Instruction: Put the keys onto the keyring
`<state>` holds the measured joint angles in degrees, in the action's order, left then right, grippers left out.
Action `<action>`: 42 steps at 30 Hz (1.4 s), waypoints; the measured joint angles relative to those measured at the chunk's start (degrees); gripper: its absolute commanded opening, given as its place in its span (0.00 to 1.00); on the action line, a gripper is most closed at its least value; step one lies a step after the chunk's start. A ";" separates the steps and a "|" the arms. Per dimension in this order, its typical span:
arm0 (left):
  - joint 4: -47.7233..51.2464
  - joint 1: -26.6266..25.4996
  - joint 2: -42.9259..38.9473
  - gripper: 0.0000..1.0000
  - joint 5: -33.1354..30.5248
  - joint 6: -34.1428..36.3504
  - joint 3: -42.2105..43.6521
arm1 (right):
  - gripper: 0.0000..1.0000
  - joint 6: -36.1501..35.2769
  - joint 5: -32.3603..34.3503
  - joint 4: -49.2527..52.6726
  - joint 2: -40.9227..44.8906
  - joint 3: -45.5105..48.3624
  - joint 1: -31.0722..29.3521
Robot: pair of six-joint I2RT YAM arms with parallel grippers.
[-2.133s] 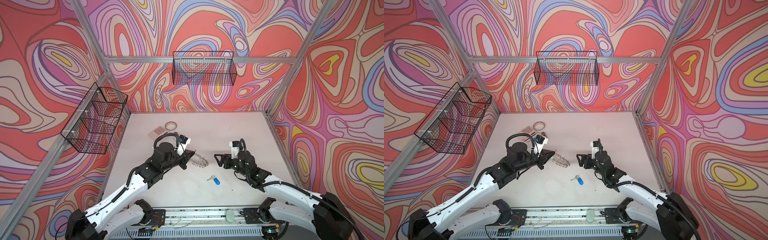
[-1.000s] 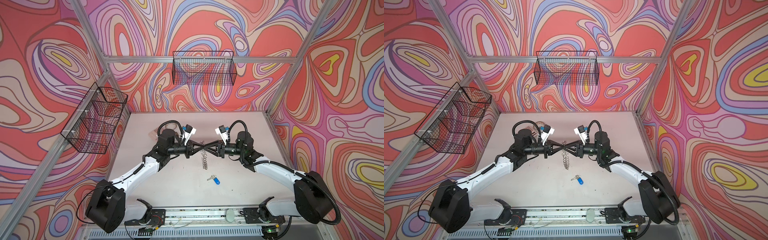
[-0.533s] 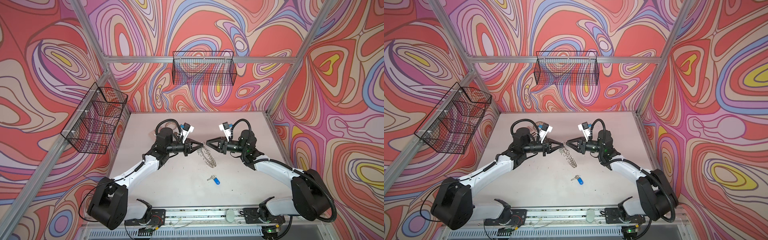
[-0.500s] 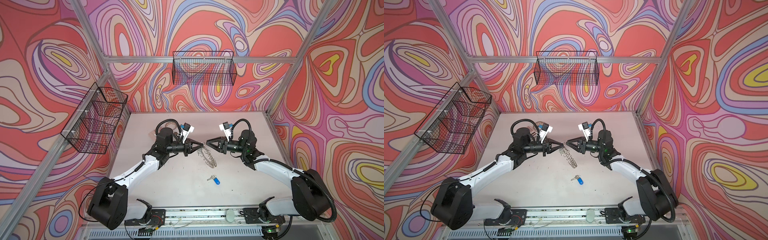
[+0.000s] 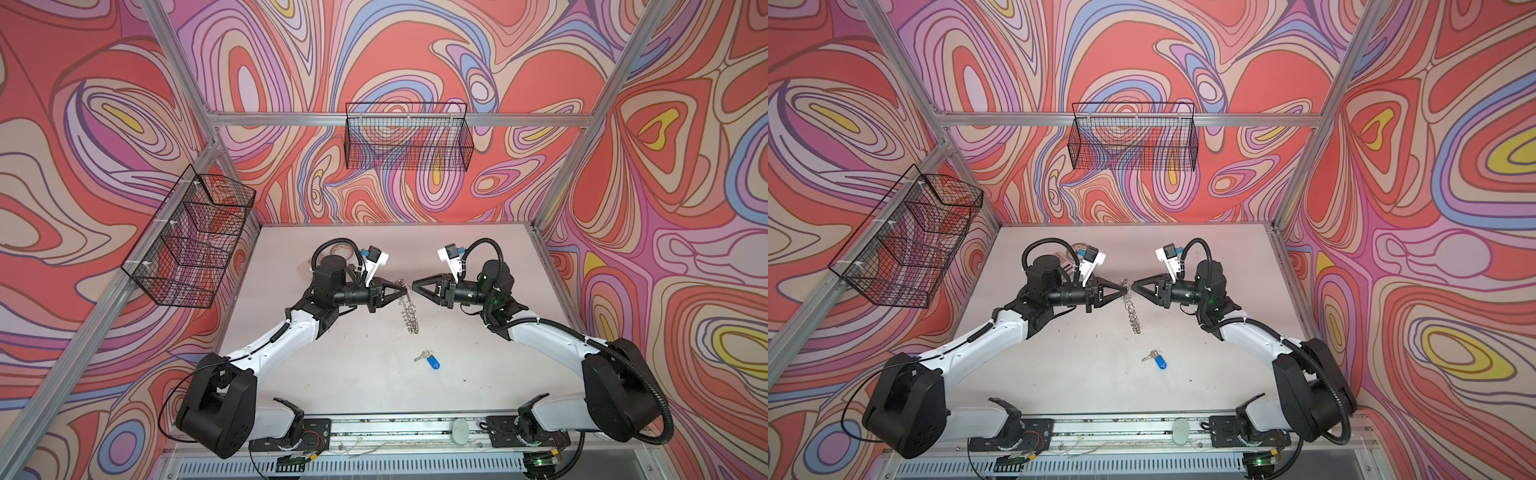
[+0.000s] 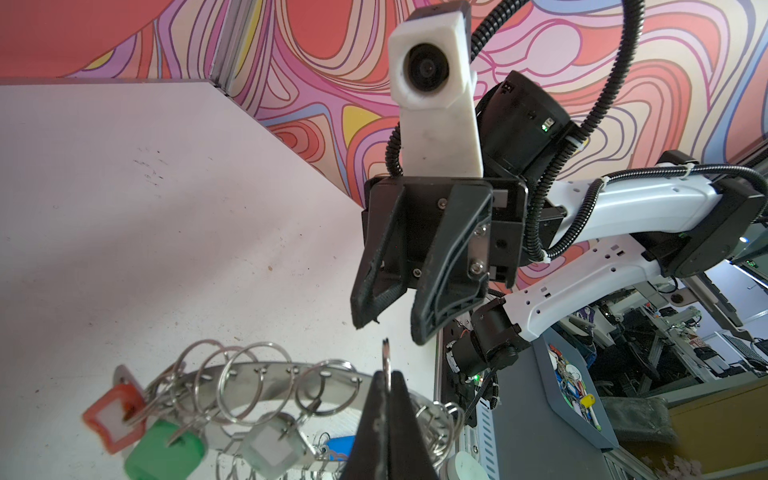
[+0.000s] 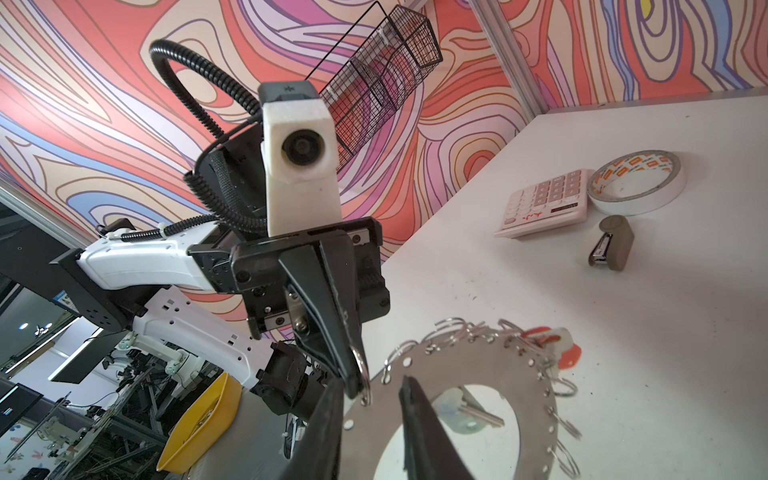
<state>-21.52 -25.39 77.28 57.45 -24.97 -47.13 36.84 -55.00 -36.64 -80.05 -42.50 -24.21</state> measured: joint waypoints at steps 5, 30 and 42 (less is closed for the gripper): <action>-0.20 0.00 0.22 0.00 0.17 -0.55 0.00 | 0.22 0.42 -0.20 -0.90 -0.57 0.00 -0.28; -0.59 0.02 1.25 0.00 0.68 -0.79 0.00 | 0.00 1.70 -0.50 -2.78 -3.02 0.00 -1.64; 0.98 0.37 1.55 0.03 -0.37 -0.81 -0.02 | 0.00 -0.15 1.84 -0.50 -3.08 0.00 -2.16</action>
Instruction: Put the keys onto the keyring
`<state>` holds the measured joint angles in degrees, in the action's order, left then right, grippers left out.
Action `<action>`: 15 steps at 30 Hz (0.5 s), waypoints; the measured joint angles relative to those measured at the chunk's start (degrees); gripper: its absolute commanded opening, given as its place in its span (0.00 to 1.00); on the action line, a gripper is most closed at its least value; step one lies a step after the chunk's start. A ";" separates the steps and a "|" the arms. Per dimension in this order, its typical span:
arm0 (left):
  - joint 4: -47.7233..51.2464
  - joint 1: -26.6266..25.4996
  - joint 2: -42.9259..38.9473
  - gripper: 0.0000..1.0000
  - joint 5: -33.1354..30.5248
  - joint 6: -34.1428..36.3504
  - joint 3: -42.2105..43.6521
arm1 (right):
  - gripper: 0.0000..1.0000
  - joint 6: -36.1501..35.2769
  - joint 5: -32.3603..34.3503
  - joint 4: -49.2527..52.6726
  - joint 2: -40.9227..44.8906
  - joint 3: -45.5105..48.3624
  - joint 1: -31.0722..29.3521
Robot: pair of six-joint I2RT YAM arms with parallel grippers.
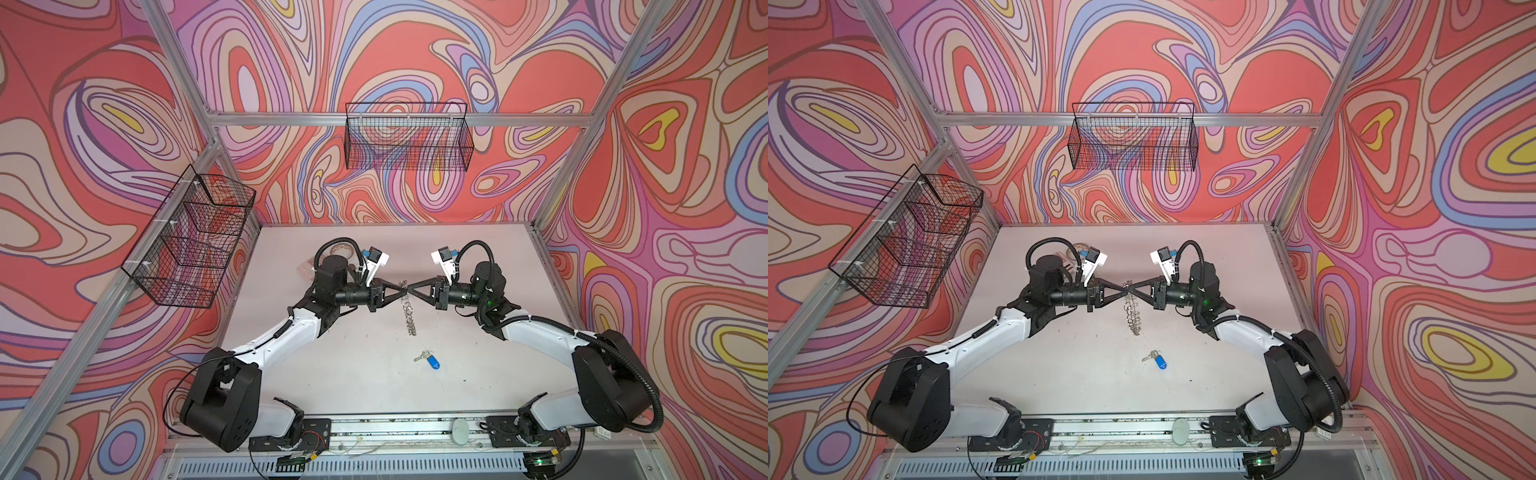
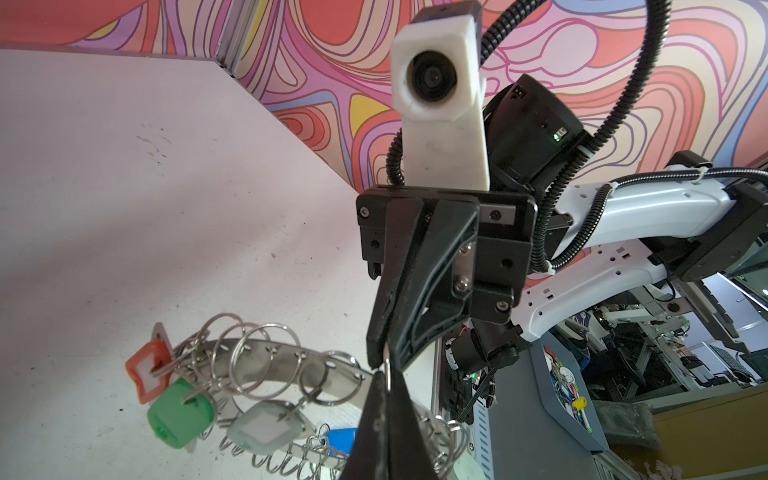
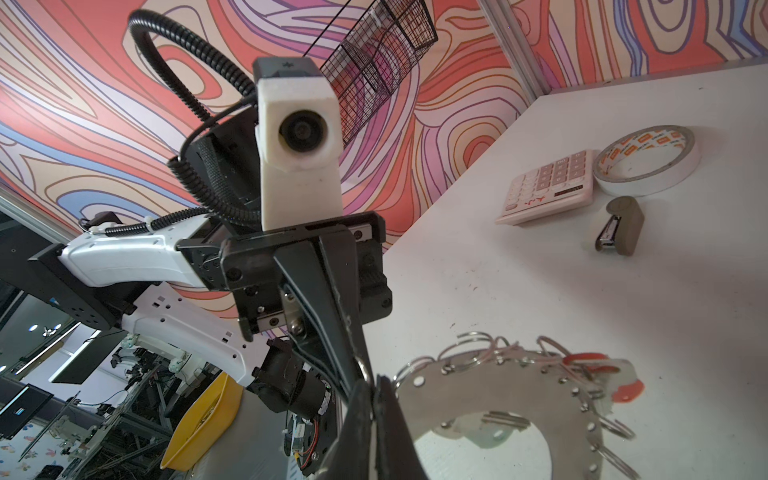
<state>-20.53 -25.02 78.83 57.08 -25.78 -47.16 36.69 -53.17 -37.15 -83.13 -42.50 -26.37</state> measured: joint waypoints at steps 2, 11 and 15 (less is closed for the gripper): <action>0.39 0.26 -0.02 0.08 -0.20 -0.35 0.00 | 0.00 -0.22 0.72 0.39 0.00 0.00 -0.24; -2.29 3.69 -3.04 0.28 -0.96 -5.09 2.23 | 0.00 0.48 1.44 0.55 -0.02 0.04 -0.72; -8.85 5.38 -3.30 0.31 -1.27 -10.99 6.01 | 0.00 0.61 1.77 0.50 0.00 0.09 -0.72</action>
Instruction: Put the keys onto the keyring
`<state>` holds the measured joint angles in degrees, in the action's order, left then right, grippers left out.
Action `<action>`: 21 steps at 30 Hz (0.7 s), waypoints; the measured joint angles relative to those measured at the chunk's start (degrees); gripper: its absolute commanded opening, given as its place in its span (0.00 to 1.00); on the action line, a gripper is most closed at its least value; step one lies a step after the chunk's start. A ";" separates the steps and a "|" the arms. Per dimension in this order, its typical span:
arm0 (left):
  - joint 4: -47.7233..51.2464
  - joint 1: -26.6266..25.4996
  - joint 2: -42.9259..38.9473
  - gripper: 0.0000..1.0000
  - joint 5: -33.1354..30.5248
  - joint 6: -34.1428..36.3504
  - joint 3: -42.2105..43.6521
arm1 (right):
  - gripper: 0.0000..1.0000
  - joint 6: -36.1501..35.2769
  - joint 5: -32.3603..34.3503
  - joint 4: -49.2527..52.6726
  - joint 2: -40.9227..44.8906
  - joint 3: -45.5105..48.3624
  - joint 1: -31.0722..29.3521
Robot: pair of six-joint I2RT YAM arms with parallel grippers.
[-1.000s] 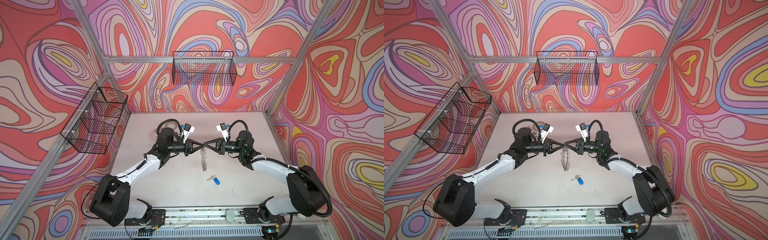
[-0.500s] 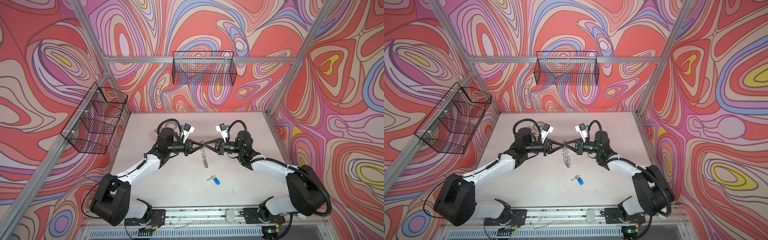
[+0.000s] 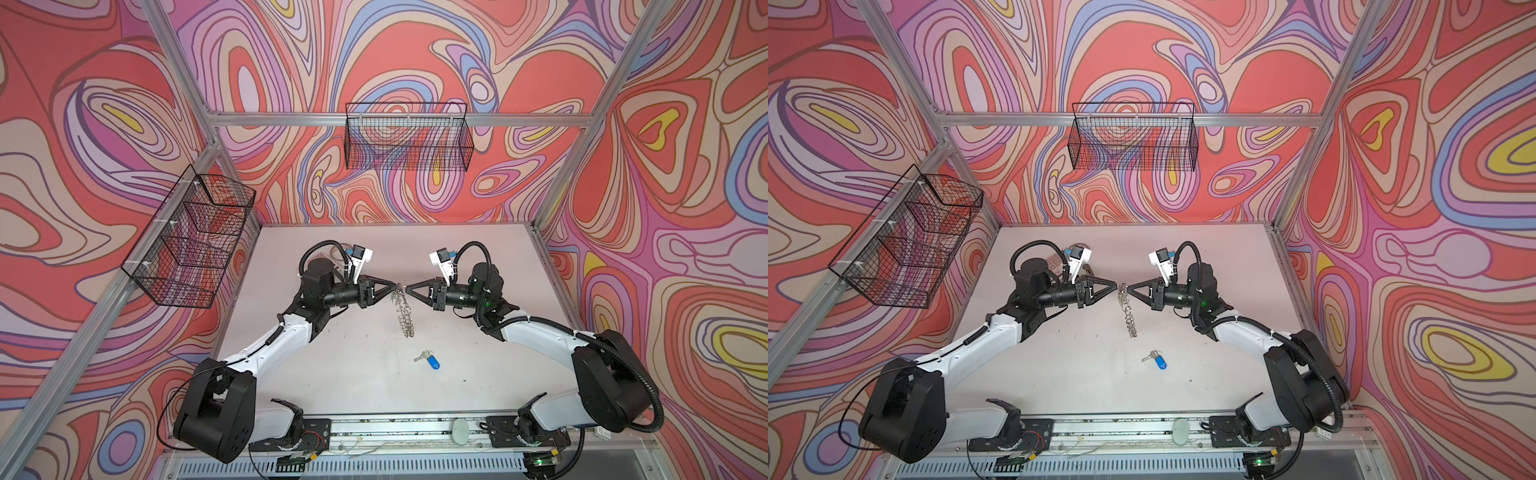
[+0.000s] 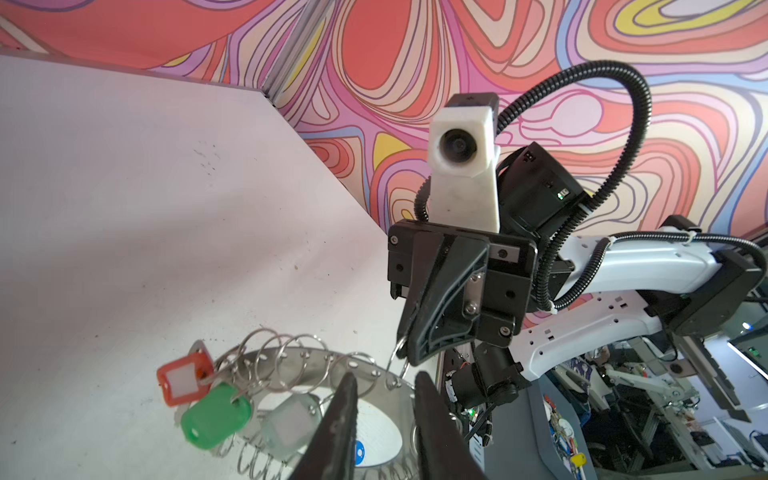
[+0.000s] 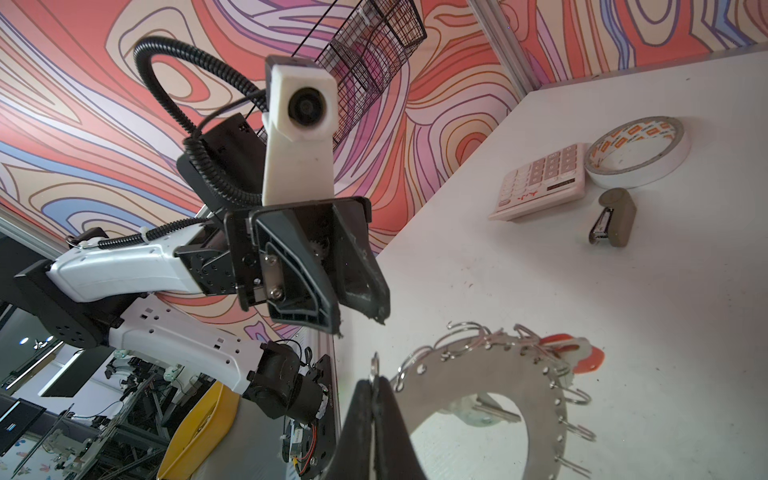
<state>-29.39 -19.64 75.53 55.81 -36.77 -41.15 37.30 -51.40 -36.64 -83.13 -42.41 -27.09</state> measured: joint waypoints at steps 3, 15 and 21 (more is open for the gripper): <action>-5.03 0.57 0.74 0.35 -0.07 -4.22 2.38 | 0.00 0.26 0.22 -0.09 0.04 0.07 0.00; -25.24 -1.60 8.55 0.35 1.40 -18.21 5.16 | 0.00 1.38 0.61 -1.18 0.04 0.42 0.00; -30.42 -2.08 10.73 0.30 2.03 -22.01 5.18 | 0.00 1.44 0.79 -1.53 0.04 0.44 0.00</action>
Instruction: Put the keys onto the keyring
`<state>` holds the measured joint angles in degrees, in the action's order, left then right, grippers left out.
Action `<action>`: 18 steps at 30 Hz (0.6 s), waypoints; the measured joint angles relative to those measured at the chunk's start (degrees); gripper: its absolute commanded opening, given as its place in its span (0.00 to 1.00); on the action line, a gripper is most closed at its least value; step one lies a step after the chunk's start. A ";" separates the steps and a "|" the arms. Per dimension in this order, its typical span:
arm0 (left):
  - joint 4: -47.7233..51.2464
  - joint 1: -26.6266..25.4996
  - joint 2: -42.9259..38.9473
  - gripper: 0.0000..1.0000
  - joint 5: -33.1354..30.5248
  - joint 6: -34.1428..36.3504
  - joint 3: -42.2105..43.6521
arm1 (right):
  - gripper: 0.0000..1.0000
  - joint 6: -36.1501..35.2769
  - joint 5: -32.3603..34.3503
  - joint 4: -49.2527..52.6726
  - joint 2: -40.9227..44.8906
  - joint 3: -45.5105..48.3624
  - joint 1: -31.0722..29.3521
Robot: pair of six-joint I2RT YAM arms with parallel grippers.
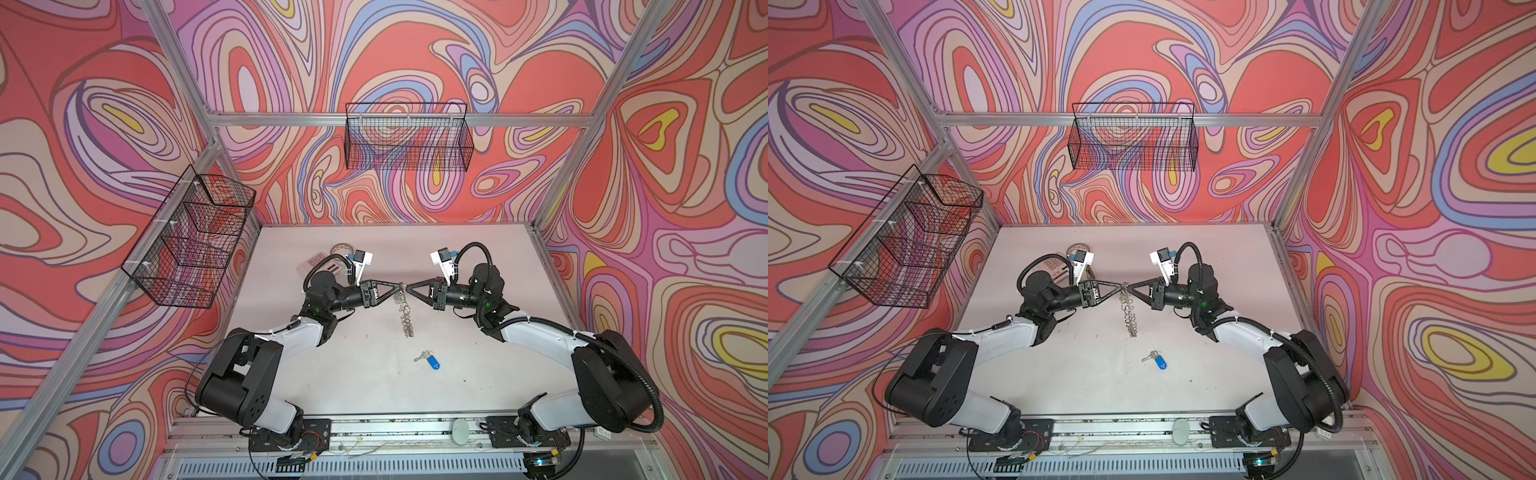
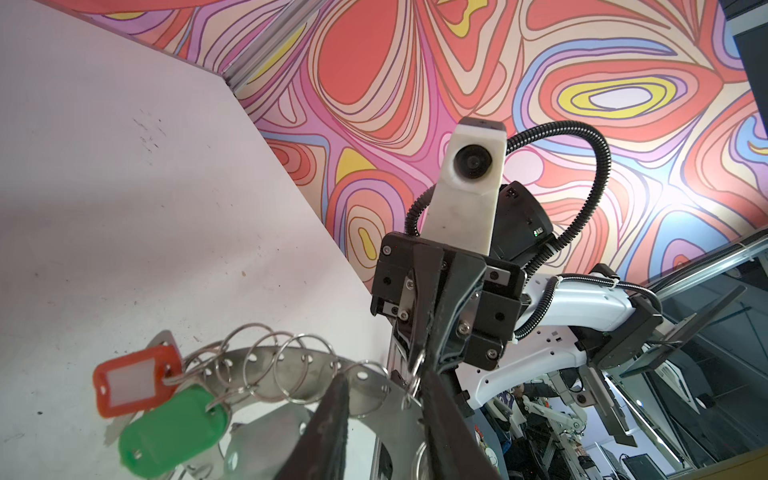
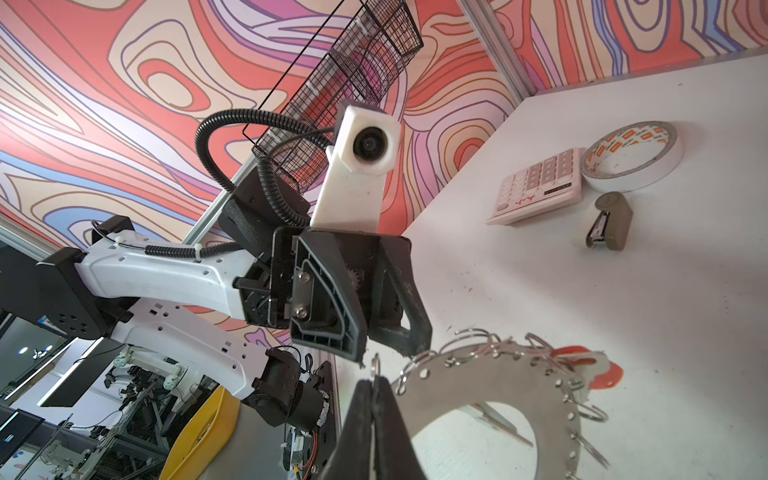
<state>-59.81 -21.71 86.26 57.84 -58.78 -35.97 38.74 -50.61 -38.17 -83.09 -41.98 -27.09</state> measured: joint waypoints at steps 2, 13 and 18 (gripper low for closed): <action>-1.01 -0.11 0.07 0.28 0.26 -0.72 0.07 | 0.00 0.02 0.26 0.00 0.00 0.00 0.00; -3.96 -1.16 0.09 0.24 0.92 -2.97 1.36 | 0.00 0.87 1.16 -1.55 -0.07 -0.02 0.00; -4.96 -1.46 0.13 0.22 1.03 -3.63 1.51 | 0.00 1.05 1.33 -1.95 -0.07 0.00 0.00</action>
<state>-64.77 -23.18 86.39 58.87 -62.41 -34.46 39.79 -49.28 -40.12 -83.15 -41.98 -27.09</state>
